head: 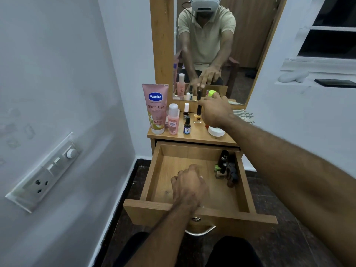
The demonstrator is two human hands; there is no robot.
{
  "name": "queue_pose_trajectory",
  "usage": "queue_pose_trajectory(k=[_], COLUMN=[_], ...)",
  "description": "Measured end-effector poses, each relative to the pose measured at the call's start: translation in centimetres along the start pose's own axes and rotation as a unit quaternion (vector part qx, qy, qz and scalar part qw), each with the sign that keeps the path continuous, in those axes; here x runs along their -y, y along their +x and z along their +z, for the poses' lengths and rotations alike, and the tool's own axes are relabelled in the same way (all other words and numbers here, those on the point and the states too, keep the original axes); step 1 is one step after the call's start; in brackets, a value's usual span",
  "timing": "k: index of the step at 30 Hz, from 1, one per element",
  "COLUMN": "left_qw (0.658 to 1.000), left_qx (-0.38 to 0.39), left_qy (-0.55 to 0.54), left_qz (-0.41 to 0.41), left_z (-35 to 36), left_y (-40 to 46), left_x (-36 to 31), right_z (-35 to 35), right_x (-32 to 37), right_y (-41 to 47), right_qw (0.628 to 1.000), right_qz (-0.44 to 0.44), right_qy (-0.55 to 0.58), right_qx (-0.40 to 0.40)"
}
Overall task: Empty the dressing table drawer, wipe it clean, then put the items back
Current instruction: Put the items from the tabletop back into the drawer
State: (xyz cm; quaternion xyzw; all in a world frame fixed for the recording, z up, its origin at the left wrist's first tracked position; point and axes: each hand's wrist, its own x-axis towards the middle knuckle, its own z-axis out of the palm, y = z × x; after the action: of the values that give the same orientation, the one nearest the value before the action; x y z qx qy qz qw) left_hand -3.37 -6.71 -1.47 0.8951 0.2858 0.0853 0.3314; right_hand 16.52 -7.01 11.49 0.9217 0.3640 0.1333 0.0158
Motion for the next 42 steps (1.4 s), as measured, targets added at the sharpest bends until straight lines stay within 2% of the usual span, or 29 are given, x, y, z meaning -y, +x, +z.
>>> queue_pose_trajectory(k=[4, 10, 15, 20, 23, 27, 31, 35, 42], left_qw=[1.000, 1.000, 1.000, 1.000, 1.000, 1.000, 0.996, 0.993, 0.993], left_qx=[0.008, 0.008, 0.010, 0.005, 0.007, 0.009, 0.011, 0.008, 0.011], left_qy=[-0.004, -0.011, -0.010, -0.003, 0.006, 0.011, 0.046, 0.040, 0.072], left_qz=[-0.003, -0.007, -0.008, -0.004, 0.004, 0.022, 0.073, 0.110, 0.095], left_z=[0.1, 0.1, 0.0, -0.2, -0.4, -0.4, -0.6, -0.6, -0.6], left_y=[0.0, 0.1, 0.1, -0.2, -0.2, -0.3, -0.6, -0.9, -1.1], left_x=[0.0, 0.0, 0.0, -0.3, -0.3, -0.3, -0.6, -0.7, -0.7], right_z=[1.1, 2.0, 1.8, -0.5, -2.1, -3.2, -1.9, -0.4, 0.0], right_x=[0.6, 0.2, -1.0, -2.9, -4.2, -5.1, -4.6, -3.9, -2.9], right_y=[0.8, 0.8, -0.9, -2.7, -4.4, -7.4, -10.1, -11.8, -12.9], right_qw=[0.999, 0.999, 0.992, 0.969, 0.962, 0.957, 0.947, 0.946, 0.937], right_qz=[-0.008, -0.001, 0.008, 0.040, 0.009, -0.058, -0.065, -0.065, -0.077], right_qy=[-0.029, 0.018, 0.098, 0.226, 0.270, 0.274, 0.267, 0.254, 0.266], right_qx=[0.041, -0.042, -0.073, -0.088, -0.048, 0.080, 0.167, 0.190, 0.212])
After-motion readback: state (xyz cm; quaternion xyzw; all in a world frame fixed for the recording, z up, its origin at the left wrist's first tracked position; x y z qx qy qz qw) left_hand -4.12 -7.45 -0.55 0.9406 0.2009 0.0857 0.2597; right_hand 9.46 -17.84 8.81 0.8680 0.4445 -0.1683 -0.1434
